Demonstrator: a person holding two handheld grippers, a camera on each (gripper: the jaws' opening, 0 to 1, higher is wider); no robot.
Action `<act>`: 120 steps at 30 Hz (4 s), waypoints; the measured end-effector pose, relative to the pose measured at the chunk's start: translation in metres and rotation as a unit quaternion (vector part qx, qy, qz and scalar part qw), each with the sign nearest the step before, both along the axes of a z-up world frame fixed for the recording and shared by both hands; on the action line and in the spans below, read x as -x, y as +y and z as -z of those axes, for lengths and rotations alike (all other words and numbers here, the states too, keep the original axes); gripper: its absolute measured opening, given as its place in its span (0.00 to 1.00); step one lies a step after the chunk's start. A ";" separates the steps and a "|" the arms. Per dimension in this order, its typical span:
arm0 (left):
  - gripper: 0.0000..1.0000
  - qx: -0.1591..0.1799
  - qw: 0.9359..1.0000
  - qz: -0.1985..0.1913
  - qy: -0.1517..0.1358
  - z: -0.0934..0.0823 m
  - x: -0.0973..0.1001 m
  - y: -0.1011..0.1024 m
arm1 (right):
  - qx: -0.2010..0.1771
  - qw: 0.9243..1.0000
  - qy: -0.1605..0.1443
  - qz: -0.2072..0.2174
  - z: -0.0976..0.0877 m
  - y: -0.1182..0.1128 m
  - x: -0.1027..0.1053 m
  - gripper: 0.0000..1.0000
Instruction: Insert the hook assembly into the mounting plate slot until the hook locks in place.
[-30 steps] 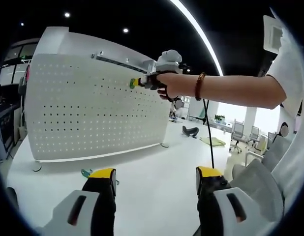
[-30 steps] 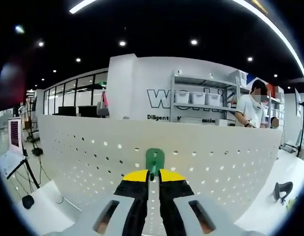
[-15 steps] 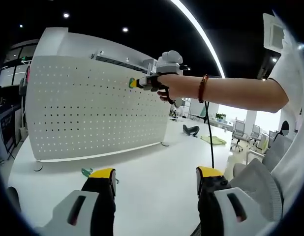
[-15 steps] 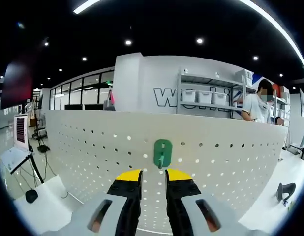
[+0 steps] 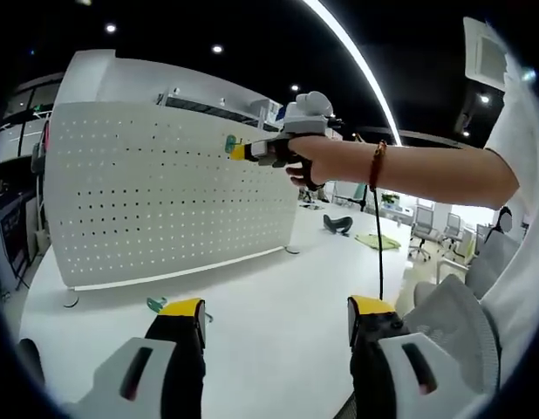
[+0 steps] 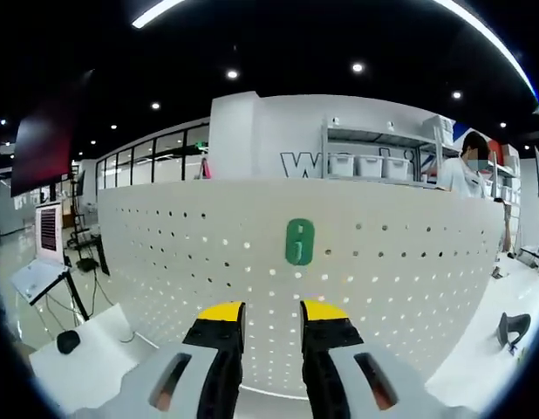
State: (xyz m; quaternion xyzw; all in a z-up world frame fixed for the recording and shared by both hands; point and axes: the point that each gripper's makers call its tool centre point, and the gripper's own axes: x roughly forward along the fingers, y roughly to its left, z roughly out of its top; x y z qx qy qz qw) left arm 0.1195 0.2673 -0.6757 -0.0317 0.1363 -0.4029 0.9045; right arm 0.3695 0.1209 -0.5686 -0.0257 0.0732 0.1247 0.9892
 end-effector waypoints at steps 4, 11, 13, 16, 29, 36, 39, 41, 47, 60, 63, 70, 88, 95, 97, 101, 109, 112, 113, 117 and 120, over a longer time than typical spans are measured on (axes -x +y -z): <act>0.68 -0.007 1.000 0.004 -0.007 -0.005 0.002 0.000 | 0.003 1.000 0.001 -0.005 0.004 0.001 0.009 0.28; 0.70 0.007 1.000 0.002 -0.025 -0.020 0.006 -0.002 | 0.002 1.000 0.001 -0.019 0.006 0.008 0.026 0.32; 0.71 0.013 1.000 0.001 -0.029 -0.024 0.008 -0.001 | -0.002 0.999 -0.002 -0.032 0.006 0.013 0.033 0.35; 0.71 0.008 0.999 0.003 -0.032 -0.025 0.011 0.000 | -0.006 0.999 -0.019 -0.048 0.002 0.019 0.044 0.39; 0.69 0.001 0.999 0.032 -0.028 -0.018 0.033 0.023 | -0.009 0.999 -0.008 -0.033 0.022 0.026 0.088 0.39; 0.68 0.000 1.000 0.021 -0.023 -0.017 0.031 0.032 | -0.007 0.999 -0.007 -0.031 0.025 0.023 0.104 0.39; 0.68 -0.004 1.000 0.015 -0.023 -0.014 0.028 0.030 | -0.010 0.999 -0.006 -0.039 0.027 0.022 0.104 0.39; 0.68 -0.008 1.000 0.007 -0.026 -0.013 0.024 0.028 | -0.012 0.999 -0.011 -0.051 0.028 0.025 0.104 0.39; 0.65 0.002 1.000 -0.019 -0.010 -0.008 0.010 0.023 | -0.022 0.996 -0.003 -0.086 0.038 0.033 0.106 0.40; 0.68 -0.035 0.998 -0.059 -0.004 0.003 -0.020 0.017 | -0.017 0.992 0.000 -0.126 0.057 0.035 0.106 0.42; 0.67 -0.041 0.997 -0.064 -0.001 0.005 -0.024 0.016 | -0.014 0.991 -0.003 -0.131 0.056 0.035 0.105 0.42; 0.64 -0.042 0.995 -0.090 0.011 0.008 -0.039 0.015 | -0.024 0.988 -0.005 -0.150 0.054 0.037 0.105 0.42; 0.61 -0.079 0.992 -0.088 0.038 0.036 -0.060 0.008 | -0.035 0.984 0.005 -0.175 0.066 0.043 0.121 0.42; 0.60 -0.090 0.990 -0.090 0.053 0.050 -0.072 0.008 | -0.048 0.984 0.018 -0.168 0.077 0.037 0.128 0.42; 0.59 -0.088 0.990 -0.091 0.059 0.054 -0.076 0.008 | -0.047 0.985 0.021 -0.165 0.078 0.035 0.129 0.42; 0.58 -0.097 0.989 -0.091 0.067 0.063 -0.079 0.007 | -0.048 0.985 0.022 -0.165 0.082 0.033 0.130 0.41; 0.55 -0.101 0.986 -0.113 0.074 0.076 -0.084 0.015 | -0.058 0.986 0.033 -0.153 0.089 0.021 0.133 0.41; 0.55 -0.093 0.985 -0.115 0.084 0.081 -0.086 0.016 | -0.063 0.987 0.032 -0.142 0.089 0.017 0.136 0.40; 0.55 -0.096 0.985 -0.114 0.086 0.083 -0.087 0.016 | -0.064 0.988 0.031 -0.139 0.090 0.016 0.137 0.40; 0.53 -0.099 0.984 -0.116 0.097 0.090 -0.091 0.016 | -0.070 0.989 0.041 -0.127 0.095 0.009 0.140 0.39; 0.53 -0.096 0.983 -0.117 0.105 0.094 -0.094 0.015 | -0.076 0.989 0.042 -0.122 0.095 0.006 0.142 0.39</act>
